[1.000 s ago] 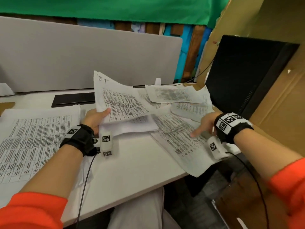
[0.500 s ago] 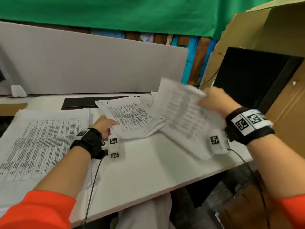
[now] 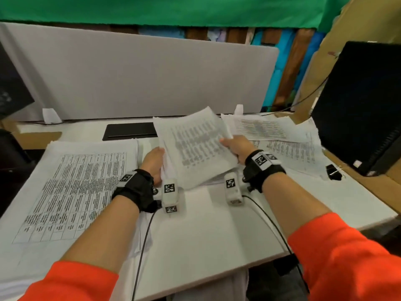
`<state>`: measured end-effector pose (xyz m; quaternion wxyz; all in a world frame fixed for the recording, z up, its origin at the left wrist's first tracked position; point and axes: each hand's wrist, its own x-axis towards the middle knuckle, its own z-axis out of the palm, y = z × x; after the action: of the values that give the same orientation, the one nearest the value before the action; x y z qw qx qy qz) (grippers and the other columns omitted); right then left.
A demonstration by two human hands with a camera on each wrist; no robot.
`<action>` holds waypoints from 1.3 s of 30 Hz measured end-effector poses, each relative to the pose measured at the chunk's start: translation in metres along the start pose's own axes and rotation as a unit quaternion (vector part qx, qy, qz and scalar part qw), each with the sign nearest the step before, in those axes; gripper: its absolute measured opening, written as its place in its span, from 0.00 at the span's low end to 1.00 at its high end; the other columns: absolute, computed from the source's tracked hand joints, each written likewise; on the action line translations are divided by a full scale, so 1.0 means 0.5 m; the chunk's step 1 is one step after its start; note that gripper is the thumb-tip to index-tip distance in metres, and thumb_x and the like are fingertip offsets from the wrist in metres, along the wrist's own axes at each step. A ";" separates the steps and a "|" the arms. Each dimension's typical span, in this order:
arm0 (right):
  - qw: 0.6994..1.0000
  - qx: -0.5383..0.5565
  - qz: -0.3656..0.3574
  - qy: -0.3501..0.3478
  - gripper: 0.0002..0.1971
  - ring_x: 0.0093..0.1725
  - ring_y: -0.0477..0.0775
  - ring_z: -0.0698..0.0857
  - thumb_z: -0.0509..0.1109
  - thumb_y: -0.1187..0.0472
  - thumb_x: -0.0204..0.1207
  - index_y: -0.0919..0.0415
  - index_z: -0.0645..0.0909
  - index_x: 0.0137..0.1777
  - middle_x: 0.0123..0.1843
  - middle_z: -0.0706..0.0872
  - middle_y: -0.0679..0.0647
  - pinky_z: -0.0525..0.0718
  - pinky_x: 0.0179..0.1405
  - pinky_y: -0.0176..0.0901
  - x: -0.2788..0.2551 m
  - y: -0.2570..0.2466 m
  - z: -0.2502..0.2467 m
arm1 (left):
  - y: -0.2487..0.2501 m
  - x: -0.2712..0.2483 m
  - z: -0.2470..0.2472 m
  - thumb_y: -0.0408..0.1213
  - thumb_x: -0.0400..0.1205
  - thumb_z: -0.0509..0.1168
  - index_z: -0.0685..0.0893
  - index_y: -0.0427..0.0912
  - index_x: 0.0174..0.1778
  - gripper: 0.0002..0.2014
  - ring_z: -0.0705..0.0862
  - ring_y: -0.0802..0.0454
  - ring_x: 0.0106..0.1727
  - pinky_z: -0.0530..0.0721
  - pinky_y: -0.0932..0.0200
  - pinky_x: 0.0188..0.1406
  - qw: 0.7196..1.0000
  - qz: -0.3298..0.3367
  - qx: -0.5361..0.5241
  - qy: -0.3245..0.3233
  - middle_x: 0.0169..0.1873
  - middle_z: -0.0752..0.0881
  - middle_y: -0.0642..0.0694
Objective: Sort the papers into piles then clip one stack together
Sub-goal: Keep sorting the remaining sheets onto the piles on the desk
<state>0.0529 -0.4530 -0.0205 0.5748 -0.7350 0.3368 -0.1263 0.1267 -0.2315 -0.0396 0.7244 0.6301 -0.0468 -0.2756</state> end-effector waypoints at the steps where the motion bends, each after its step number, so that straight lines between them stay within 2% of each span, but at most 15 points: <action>1: 1.000 -0.020 0.010 -0.019 0.21 0.56 0.66 0.89 0.74 0.57 0.77 0.70 0.82 0.64 0.57 0.89 0.65 0.87 0.60 0.61 0.007 0.016 0.018 | -0.002 0.004 -0.001 0.44 0.89 0.53 0.80 0.40 0.60 0.14 0.85 0.43 0.55 0.83 0.47 0.59 1.000 -0.007 -0.006 -0.003 0.56 0.86 0.42; 3: 0.996 -0.067 0.016 -0.056 0.31 0.55 0.64 0.89 0.77 0.43 0.68 0.68 0.83 0.62 0.55 0.90 0.61 0.86 0.61 0.61 0.018 0.028 0.032 | -0.006 0.015 -0.002 0.45 0.86 0.59 0.78 0.40 0.65 0.15 0.86 0.45 0.55 0.87 0.50 0.54 1.000 -0.005 0.015 -0.020 0.58 0.86 0.42; 5: 0.998 -0.058 0.003 -0.035 0.34 0.54 0.61 0.88 0.74 0.40 0.69 0.66 0.81 0.65 0.57 0.89 0.59 0.86 0.58 0.54 0.046 0.032 0.014 | -0.012 0.028 -0.002 0.31 0.84 0.63 0.74 0.37 0.71 0.18 0.87 0.45 0.55 0.88 0.51 0.49 0.997 0.017 0.064 -0.031 0.63 0.84 0.40; 8: 0.995 -0.013 0.009 0.100 0.37 0.46 0.58 0.83 0.72 0.52 0.68 0.64 0.68 0.76 0.57 0.83 0.62 0.81 0.45 0.49 0.069 0.016 -0.042 | -0.020 0.042 -0.006 0.21 0.83 0.60 0.66 0.39 0.77 0.26 0.84 0.43 0.56 0.85 0.48 0.47 0.997 0.027 0.065 -0.009 0.64 0.81 0.42; 10: 0.990 0.040 0.032 0.133 0.29 0.51 0.60 0.84 0.68 0.62 0.78 0.65 0.67 0.78 0.59 0.81 0.62 0.83 0.52 0.48 0.096 0.018 -0.070 | -0.022 0.046 -0.008 0.21 0.84 0.58 0.66 0.41 0.77 0.25 0.85 0.47 0.49 0.85 0.52 0.39 0.999 0.031 0.038 0.007 0.61 0.82 0.42; 12: 0.985 0.145 0.029 0.093 0.27 0.66 0.64 0.83 0.66 0.66 0.82 0.66 0.65 0.80 0.72 0.77 0.66 0.80 0.66 0.48 0.105 0.022 -0.079 | -0.021 0.052 -0.009 0.23 0.85 0.57 0.68 0.41 0.77 0.24 0.86 0.51 0.46 0.85 0.54 0.35 0.999 0.031 0.020 0.020 0.64 0.83 0.40; 14: 0.934 0.342 0.087 0.064 0.22 0.74 0.63 0.77 0.60 0.66 0.85 0.65 0.66 0.79 0.76 0.75 0.67 0.75 0.74 0.50 0.108 0.007 -0.081 | -0.023 0.057 -0.011 0.25 0.86 0.56 0.69 0.41 0.76 0.22 0.86 0.50 0.46 0.85 0.54 0.36 0.999 0.022 0.023 0.019 0.65 0.83 0.38; 18: 0.892 0.440 0.095 0.037 0.09 0.76 0.57 0.76 0.57 0.72 0.85 0.69 0.77 0.60 0.69 0.77 0.62 0.73 0.76 0.50 0.132 0.002 -0.085 | -0.020 0.052 -0.011 0.25 0.87 0.54 0.72 0.40 0.73 0.19 0.86 0.42 0.51 0.85 0.48 0.41 0.999 -0.010 0.032 -0.005 0.59 0.84 0.38; 21: 0.852 0.519 0.053 -0.051 0.18 0.65 0.55 0.84 0.65 0.74 0.80 0.72 0.76 0.70 0.63 0.85 0.62 0.82 0.67 0.47 0.106 0.006 -0.103 | -0.019 0.053 -0.014 0.25 0.87 0.53 0.74 0.40 0.69 0.16 0.86 0.42 0.49 0.86 0.47 0.43 1.000 -0.021 0.023 0.000 0.51 0.86 0.40; 22: 0.855 0.507 0.041 -0.101 0.21 0.61 0.55 0.87 0.68 0.73 0.77 0.71 0.77 0.71 0.61 0.87 0.63 0.85 0.63 0.46 0.089 0.006 -0.112 | -0.018 0.054 -0.014 0.25 0.87 0.53 0.74 0.41 0.68 0.16 0.87 0.43 0.48 0.86 0.47 0.41 1.000 -0.023 0.021 0.003 0.50 0.86 0.41; 25: 0.925 0.322 0.022 -0.202 0.16 0.51 0.54 0.91 0.66 0.67 0.78 0.70 0.81 0.64 0.56 0.90 0.61 0.91 0.53 0.45 0.049 0.003 -0.136 | -0.016 0.055 -0.012 0.29 0.89 0.50 0.76 0.42 0.64 0.13 0.86 0.47 0.44 0.84 0.51 0.34 0.999 -0.029 0.016 0.019 0.45 0.86 0.44; 29: 0.977 0.157 0.045 -0.136 0.05 0.45 0.53 0.87 0.69 0.67 0.80 0.69 0.85 0.51 0.49 0.90 0.61 0.88 0.46 0.43 0.044 0.006 -0.148 | -0.014 0.053 -0.014 0.32 0.89 0.49 0.78 0.39 0.63 0.13 0.86 0.43 0.48 0.85 0.47 0.43 0.999 -0.043 0.003 0.033 0.48 0.87 0.41; 33: 0.984 -0.046 0.034 -0.171 0.06 0.53 0.60 0.81 0.72 0.66 0.79 0.68 0.89 0.47 0.54 0.90 0.65 0.84 0.59 0.50 0.045 0.026 -0.128 | -0.014 0.052 -0.021 0.34 0.88 0.51 0.78 0.37 0.67 0.16 0.86 0.41 0.48 0.85 0.49 0.41 0.997 -0.050 -0.021 0.052 0.51 0.87 0.39; 37: 0.954 -0.159 0.001 -0.253 0.08 0.43 0.55 0.80 0.68 0.66 0.82 0.62 0.89 0.46 0.44 0.91 0.53 0.82 0.43 0.42 0.024 0.017 -0.096 | -0.011 0.043 -0.015 0.46 0.88 0.54 0.80 0.42 0.67 0.18 0.90 0.49 0.42 0.87 0.59 0.28 0.997 -0.048 -0.047 0.025 0.54 0.87 0.44; 39: 0.951 -0.186 -0.002 -0.248 0.08 0.43 0.56 0.83 0.68 0.63 0.82 0.65 0.87 0.53 0.49 0.90 0.60 0.86 0.48 0.45 0.010 0.004 -0.080 | -0.011 0.037 -0.009 0.44 0.87 0.57 0.77 0.46 0.63 0.12 0.88 0.61 0.37 0.85 0.64 0.26 0.999 -0.032 -0.021 0.003 0.54 0.83 0.51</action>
<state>0.0332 -0.4869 -0.0112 0.4927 -0.8379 0.1995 0.1238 0.1424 -0.2363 -0.0510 0.7283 0.6172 -0.0187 -0.2972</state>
